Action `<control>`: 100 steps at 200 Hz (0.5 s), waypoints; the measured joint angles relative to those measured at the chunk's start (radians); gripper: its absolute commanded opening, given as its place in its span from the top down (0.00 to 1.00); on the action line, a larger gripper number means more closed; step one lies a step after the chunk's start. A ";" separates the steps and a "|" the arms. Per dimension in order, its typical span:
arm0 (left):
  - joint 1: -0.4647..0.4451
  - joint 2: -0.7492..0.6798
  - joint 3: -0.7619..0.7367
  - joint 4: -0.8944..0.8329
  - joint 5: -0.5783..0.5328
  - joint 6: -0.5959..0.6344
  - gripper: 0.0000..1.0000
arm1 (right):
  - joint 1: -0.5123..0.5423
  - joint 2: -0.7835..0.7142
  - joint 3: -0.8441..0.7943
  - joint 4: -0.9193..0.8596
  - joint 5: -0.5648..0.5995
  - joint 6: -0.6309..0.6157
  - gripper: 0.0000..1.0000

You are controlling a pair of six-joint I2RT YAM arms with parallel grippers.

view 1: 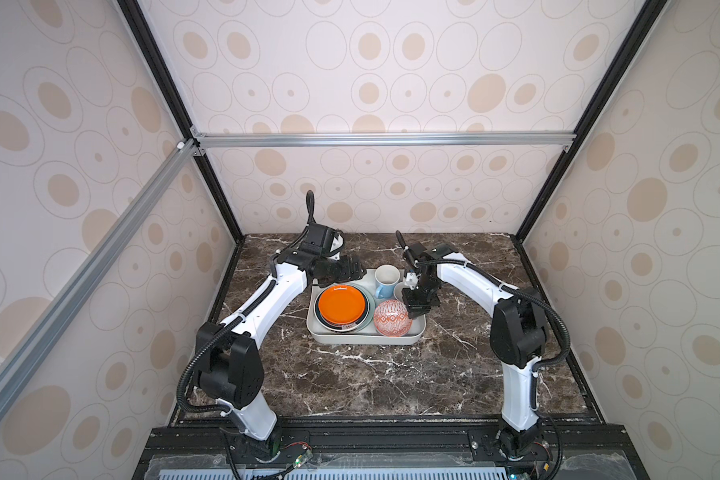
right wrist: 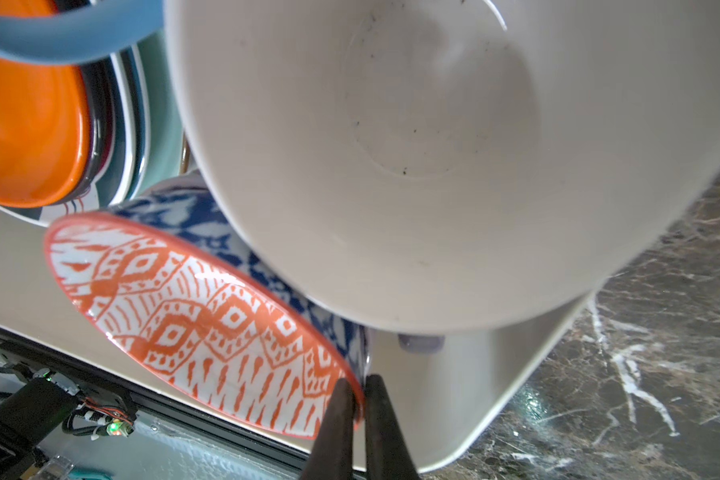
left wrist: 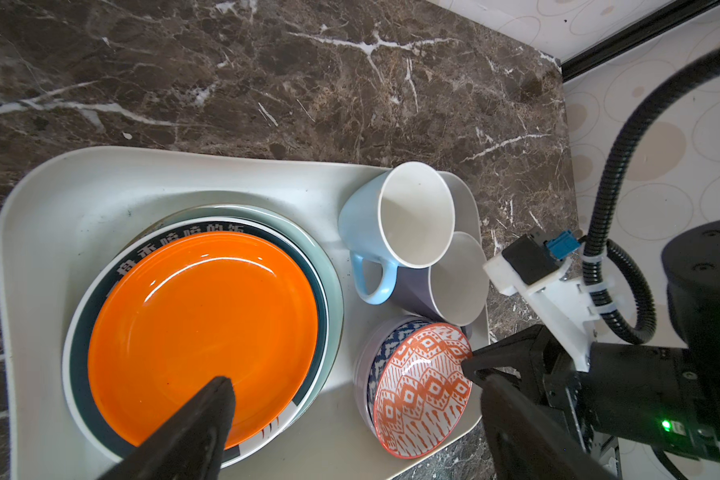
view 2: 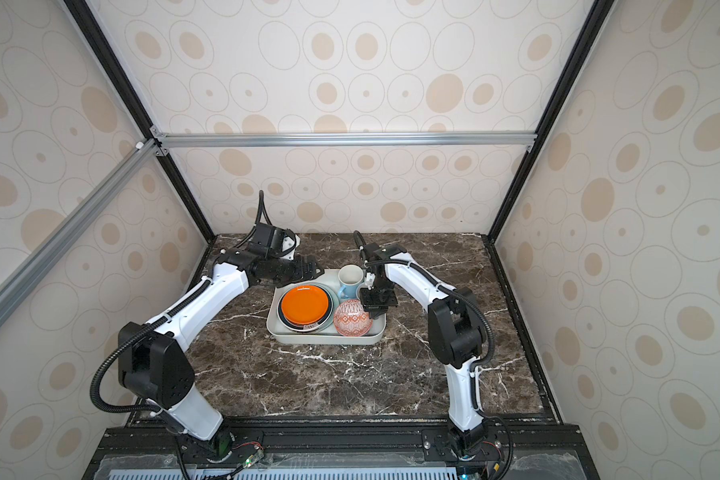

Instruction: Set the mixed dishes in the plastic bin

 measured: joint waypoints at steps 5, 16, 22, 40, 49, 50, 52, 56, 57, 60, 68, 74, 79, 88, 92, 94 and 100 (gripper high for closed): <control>0.000 0.000 0.000 0.000 0.000 0.000 0.07 | 0.000 0.000 -0.001 -0.004 -0.002 -0.003 0.88; -0.002 0.000 0.000 0.001 -0.002 -0.002 0.07 | -0.001 0.000 -0.004 -0.013 -0.007 -0.007 0.90; -0.003 0.000 0.000 0.001 -0.003 -0.002 0.07 | -0.001 0.001 -0.004 -0.015 -0.009 -0.010 0.91; -0.004 0.000 0.000 0.002 -0.004 -0.004 0.07 | -0.006 0.005 -0.004 -0.013 -0.021 -0.011 0.91; -0.005 0.000 0.000 0.002 -0.004 -0.004 0.07 | -0.008 0.006 -0.004 -0.012 -0.027 -0.010 0.87; -0.005 0.000 0.000 0.002 -0.004 -0.005 0.07 | -0.009 0.006 -0.004 -0.012 -0.028 -0.011 0.87; -0.005 0.000 0.000 0.002 -0.005 -0.005 0.07 | -0.010 0.006 -0.004 -0.012 -0.029 -0.013 0.85; -0.005 0.000 0.000 0.002 -0.005 -0.005 0.07 | -0.010 0.006 -0.005 -0.012 -0.033 -0.013 0.83; -0.005 0.000 0.000 0.002 -0.005 -0.006 0.07 | -0.010 0.006 -0.005 -0.012 -0.033 -0.014 0.82; -0.005 0.000 0.000 0.002 -0.005 -0.006 0.07 | -0.011 0.006 -0.005 -0.014 -0.036 -0.016 0.81; -0.006 0.000 0.000 0.003 -0.006 -0.006 0.06 | -0.010 0.006 -0.008 -0.024 -0.044 -0.014 0.75; -0.006 0.000 0.000 0.003 -0.006 -0.007 0.06 | -0.010 0.006 -0.010 -0.031 -0.048 -0.019 0.69; -0.006 0.000 0.000 0.003 -0.008 -0.007 0.06 | -0.009 0.006 -0.011 -0.035 -0.050 -0.026 0.64; -0.007 0.000 0.000 0.003 -0.011 -0.006 0.04 | -0.009 0.006 -0.013 -0.043 -0.054 -0.018 0.55; -0.008 0.000 -0.001 0.003 -0.014 -0.007 0.03 | -0.009 0.006 -0.013 -0.044 -0.053 -0.033 0.52; -0.008 0.000 -0.001 0.003 -0.014 -0.006 0.02 | -0.009 0.006 -0.013 -0.047 -0.055 -0.024 0.50; -0.008 0.000 -0.003 0.003 -0.019 -0.006 0.01 | -0.009 0.006 -0.013 -0.051 -0.054 -0.030 0.47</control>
